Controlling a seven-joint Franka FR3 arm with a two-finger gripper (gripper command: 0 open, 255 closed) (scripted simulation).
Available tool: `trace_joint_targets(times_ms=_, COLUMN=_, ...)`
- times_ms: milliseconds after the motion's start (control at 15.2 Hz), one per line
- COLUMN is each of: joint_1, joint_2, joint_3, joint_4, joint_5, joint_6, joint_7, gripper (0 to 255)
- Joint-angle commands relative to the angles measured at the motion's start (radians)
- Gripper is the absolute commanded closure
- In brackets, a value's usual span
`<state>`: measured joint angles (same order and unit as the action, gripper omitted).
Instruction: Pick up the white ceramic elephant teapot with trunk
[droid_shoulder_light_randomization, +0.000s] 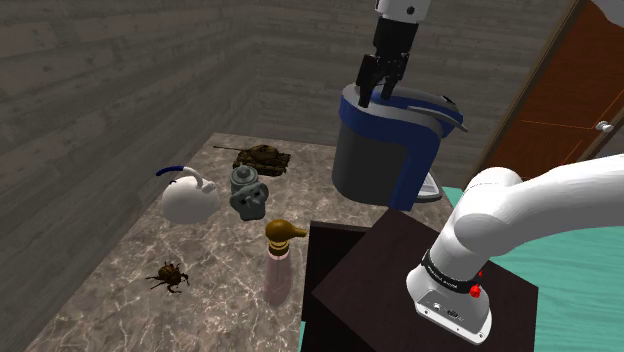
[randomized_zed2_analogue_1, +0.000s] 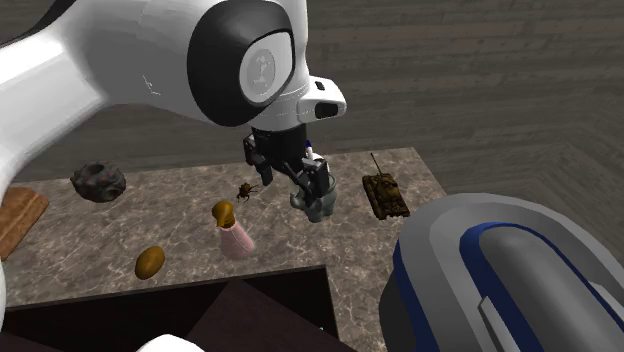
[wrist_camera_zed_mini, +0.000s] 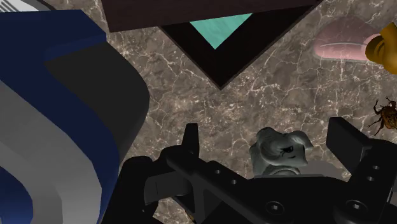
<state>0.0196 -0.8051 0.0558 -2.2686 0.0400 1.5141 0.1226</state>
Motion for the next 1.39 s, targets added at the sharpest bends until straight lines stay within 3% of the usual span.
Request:
trace_joint_targets(times_ms=0, joint_1=0.0, joint_2=0.0, joint_3=0.0, joint_4=0.0, joint_5=0.0, joint_6=0.0, joint_7=0.0, gripper=0)
trace_joint_targets(times_ms=726, joint_1=-0.03, joint_2=0.232, joint_3=0.239, joint_4=-0.084, joint_5=0.01, joint_6=0.297, joint_7=0.309, gripper=0)
trace_joint_targets(times_ms=1056, joint_1=-0.063, joint_2=0.402, joint_3=0.343, joint_4=-0.058, joint_5=-0.039, joint_6=0.415, joint_7=0.47, gripper=0)
trace_joint_targets(times_ms=1320, joint_1=-0.093, joint_2=0.564, joint_3=0.419, joint_4=-0.008, joint_5=-0.118, joint_6=0.489, joint_7=0.618, gripper=0)
